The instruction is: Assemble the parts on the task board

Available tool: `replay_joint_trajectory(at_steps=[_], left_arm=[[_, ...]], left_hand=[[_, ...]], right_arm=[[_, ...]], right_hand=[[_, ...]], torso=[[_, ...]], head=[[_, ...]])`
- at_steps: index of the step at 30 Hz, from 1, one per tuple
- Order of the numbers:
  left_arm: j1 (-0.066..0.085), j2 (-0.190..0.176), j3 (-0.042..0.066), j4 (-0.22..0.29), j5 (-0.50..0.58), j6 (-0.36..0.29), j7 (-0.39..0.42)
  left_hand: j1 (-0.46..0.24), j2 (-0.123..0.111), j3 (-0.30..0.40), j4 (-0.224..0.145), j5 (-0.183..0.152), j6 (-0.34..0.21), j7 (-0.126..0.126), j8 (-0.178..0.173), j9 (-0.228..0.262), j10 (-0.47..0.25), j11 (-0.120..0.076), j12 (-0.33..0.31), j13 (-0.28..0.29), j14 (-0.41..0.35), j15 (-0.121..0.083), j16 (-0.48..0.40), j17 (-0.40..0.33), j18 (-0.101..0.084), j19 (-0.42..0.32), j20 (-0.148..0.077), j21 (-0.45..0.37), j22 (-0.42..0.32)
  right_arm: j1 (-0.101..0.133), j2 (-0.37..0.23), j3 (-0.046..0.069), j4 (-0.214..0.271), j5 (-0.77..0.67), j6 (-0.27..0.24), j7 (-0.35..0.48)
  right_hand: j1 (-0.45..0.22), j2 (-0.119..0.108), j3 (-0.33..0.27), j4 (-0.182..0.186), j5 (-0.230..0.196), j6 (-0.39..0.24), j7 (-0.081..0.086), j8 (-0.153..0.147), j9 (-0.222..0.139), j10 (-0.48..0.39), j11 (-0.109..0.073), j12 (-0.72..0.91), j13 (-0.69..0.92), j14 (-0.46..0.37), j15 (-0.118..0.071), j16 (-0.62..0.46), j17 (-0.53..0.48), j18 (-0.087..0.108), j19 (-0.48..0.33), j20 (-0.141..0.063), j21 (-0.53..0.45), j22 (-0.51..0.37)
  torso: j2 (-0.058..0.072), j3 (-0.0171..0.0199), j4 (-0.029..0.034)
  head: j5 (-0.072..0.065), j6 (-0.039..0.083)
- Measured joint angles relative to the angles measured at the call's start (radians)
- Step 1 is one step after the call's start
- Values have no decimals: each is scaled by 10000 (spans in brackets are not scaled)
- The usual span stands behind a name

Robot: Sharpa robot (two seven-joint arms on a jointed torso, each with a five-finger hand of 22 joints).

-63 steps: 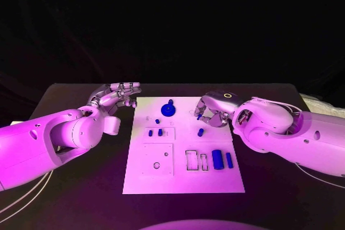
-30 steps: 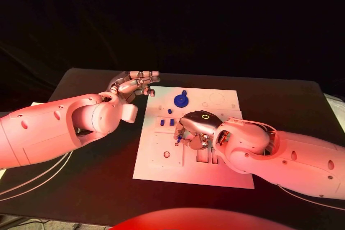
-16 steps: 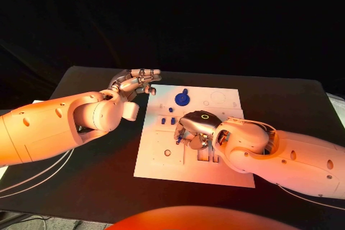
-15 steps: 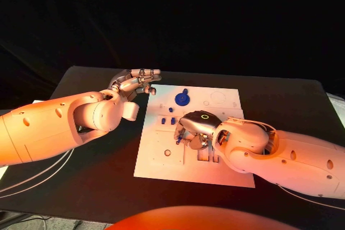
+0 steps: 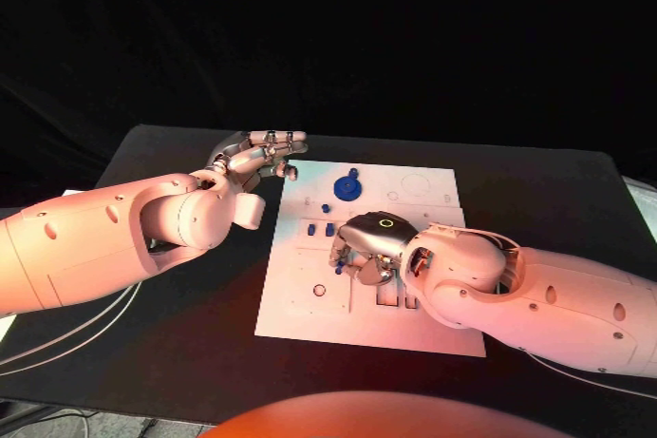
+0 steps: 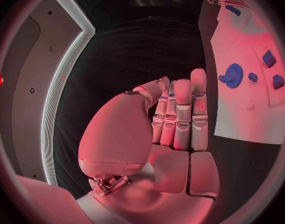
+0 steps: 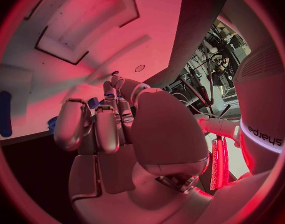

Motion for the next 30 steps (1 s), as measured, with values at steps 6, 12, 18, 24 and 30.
replay_joint_trajectory(at_steps=[6,12,18,24,30], left_arm=[[0,-3,0,1,0,1,-2],[0,-5,0,-2,1,2,-4],[-1,-6,0,-7,1,3,-8],[-1,-9,0,-19,1,3,-12],[-1,-7,0,-51,1,3,-18]], left_hand=[[0,0,0,0,0,0,0,0,1,0,0,0,0,0,0,0,1,0,0,0,0,1],[0,0,0,0,0,0,0,0,1,0,0,0,-1,0,0,0,1,0,0,0,0,1],[0,0,0,0,0,0,0,0,1,1,0,0,0,0,0,0,1,0,0,0,0,1],[0,0,0,0,0,0,0,0,1,1,0,0,-1,0,0,0,2,0,0,0,0,2],[0,0,0,0,0,-3,2,0,1,1,0,0,-1,-35,35,0,-20,0,0,0,0,-6]], right_arm=[[4,41,0,5,-57,92,-25],[-4,61,-24,7,-81,224,-43],[-4,41,-23,-4,-82,299,-75],[-10,16,-36,4,-57,285,-84],[-28,-76,-56,37,-39,73,-84]], right_hand=[[-106,0,0,0,-6,0,0,0,-2,0,0,0,0,0,0,0,0,0,0,0,0,0],[-332,-65,-96,29,189,-49,47,-84,15,1,0,-46,-1,0,0,0,-1,-1,0,0,0,-12],[-848,-207,-452,177,608,-371,196,-204,-20,-62,-189,-277,-116,-4,84,0,-37,-1,-57,57,0,-78],[-1159,-496,-810,275,642,-950,364,-204,-163,-1037,64,-255,-293,-1,254,0,-110,18,-275,275,-401,-700],[-1151,-501,-1106,249,641,-1417,449,-204,-293,-1959,248,-261,-352,-1,325,-57,-190,159,-415,342,-771,-1275]], torso=[[-2,-1,1],[-1,-2,-4],[-5,-3,-4],[-5,0,-5],[-5,6,-7]], head=[[0,-18],[7,-30],[7,-43],[-9,-35],[-32,-11]])
